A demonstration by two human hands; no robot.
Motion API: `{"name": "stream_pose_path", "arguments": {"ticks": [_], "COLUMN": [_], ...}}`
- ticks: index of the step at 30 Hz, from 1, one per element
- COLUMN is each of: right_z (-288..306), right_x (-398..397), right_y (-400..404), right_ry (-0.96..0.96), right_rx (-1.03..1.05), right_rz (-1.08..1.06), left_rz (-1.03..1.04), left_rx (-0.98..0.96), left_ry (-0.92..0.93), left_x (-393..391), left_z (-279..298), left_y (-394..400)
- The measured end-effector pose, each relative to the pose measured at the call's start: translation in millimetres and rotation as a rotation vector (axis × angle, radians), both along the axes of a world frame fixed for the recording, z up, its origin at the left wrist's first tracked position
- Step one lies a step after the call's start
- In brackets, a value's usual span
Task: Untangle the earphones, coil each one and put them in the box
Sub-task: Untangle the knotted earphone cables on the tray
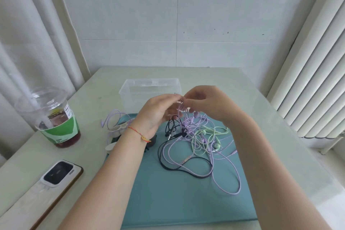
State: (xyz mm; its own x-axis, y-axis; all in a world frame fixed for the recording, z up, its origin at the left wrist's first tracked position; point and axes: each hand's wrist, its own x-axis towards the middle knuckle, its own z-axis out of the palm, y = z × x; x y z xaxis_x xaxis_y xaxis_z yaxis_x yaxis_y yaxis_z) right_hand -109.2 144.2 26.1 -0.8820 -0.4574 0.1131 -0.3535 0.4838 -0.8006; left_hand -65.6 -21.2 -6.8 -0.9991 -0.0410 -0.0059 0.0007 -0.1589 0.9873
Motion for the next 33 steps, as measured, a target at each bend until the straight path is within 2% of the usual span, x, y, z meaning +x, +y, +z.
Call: {"name": "stream_pose_path", "arguments": {"ticks": [6, 12, 19, 26, 30, 33], "right_z": [-0.4, -1.9, -0.8, -1.0, -1.6, -1.7], "right_x": [3.0, 2.8, 5.2, 3.9, 5.1, 2.8], "right_y": [-2.9, -6.2, -8.7, -6.7, -6.6, -6.6], "right_ry": [0.038, 0.041, 0.075, 0.049, 0.098, 0.094], "right_rx": [0.084, 0.097, 0.011, 0.025, 0.027, -0.051], "right_rz": [-0.033, -0.058, -0.115, -0.095, -0.069, -0.107], "left_rz": [0.091, 0.101, 0.103, 0.079, 0.045, 0.034], "left_rx": [-0.055, -0.019, 0.031, -0.047, -0.086, -0.031], "left_ry": [0.021, 0.004, 0.034, 0.086, 0.083, 0.070], "left_x": [0.6, 0.3, 0.6, 0.2, 0.5, 0.4], "left_z": [-1.9, 0.4, 0.4, -1.6, -2.1, -2.3], "left_y": [-2.8, -2.8, -2.5, -4.9, -3.1, -4.0]}}
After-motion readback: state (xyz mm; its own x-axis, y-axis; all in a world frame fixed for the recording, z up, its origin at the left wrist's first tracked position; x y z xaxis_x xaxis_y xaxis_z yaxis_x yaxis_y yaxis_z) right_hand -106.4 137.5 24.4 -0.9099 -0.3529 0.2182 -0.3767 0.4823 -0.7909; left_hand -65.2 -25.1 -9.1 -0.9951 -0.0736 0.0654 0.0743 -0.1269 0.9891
